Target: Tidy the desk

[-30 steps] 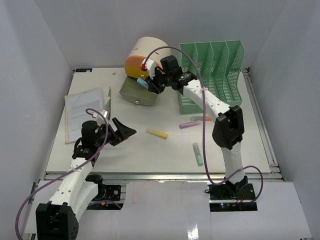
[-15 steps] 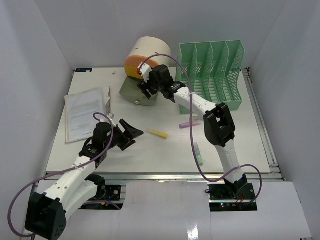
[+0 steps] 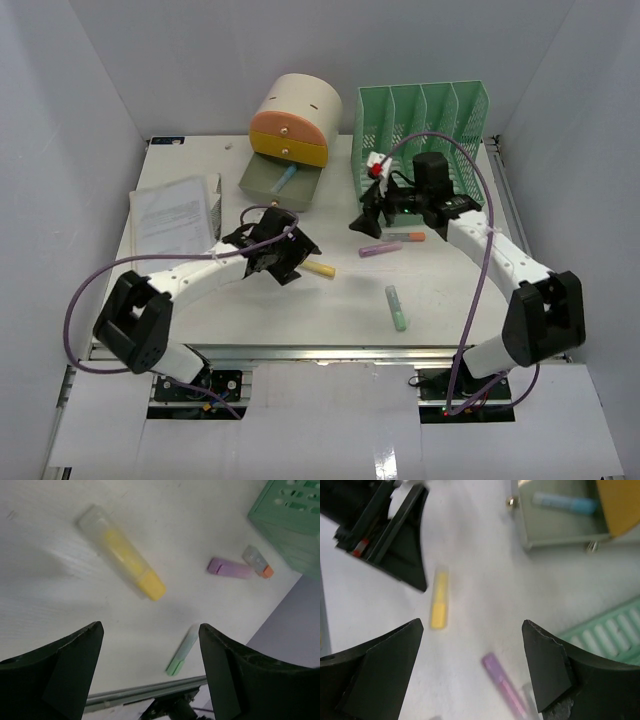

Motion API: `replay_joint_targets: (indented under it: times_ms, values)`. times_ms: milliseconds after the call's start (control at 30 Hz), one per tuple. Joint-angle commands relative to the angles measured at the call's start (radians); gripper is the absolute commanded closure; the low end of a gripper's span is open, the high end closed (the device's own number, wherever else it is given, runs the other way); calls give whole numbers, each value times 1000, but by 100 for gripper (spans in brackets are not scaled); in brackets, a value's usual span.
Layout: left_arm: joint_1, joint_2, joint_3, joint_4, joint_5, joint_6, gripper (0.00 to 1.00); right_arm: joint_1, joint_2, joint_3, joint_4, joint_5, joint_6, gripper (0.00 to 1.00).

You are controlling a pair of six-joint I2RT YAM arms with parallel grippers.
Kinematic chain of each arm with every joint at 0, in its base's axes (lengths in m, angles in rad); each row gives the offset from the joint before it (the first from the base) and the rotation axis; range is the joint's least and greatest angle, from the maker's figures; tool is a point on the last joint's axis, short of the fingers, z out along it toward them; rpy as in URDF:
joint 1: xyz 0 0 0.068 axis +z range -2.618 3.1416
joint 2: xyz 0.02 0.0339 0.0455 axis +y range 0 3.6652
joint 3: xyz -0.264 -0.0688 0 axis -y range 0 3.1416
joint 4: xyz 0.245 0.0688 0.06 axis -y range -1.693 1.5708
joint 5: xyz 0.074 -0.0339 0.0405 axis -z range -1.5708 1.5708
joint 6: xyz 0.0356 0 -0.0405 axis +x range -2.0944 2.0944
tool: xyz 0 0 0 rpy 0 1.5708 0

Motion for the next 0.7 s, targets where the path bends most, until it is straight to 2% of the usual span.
replay_joint_targets:
  times_ms: [0, 133, 367, 467, 667]
  values:
    - [-30, 203, 203, -255, -107, -110, 14, -103, -136, -215, 15, -160, -20, 14]
    - [-41, 339, 358, -372, -117, -110, 18, -179, -246, -333, 82, -204, 3, 14]
    - [-44, 481, 549, -517, -142, -72, 25, -244, -309, -348, 105, -260, 17, 14]
    - [-44, 543, 605, -561, -137, -64, 34, -250, -316, -349, 106, -270, 20, 14]
    - [-44, 633, 669, -614, -112, -20, 43, -277, -343, -356, 110, -285, 22, 14]
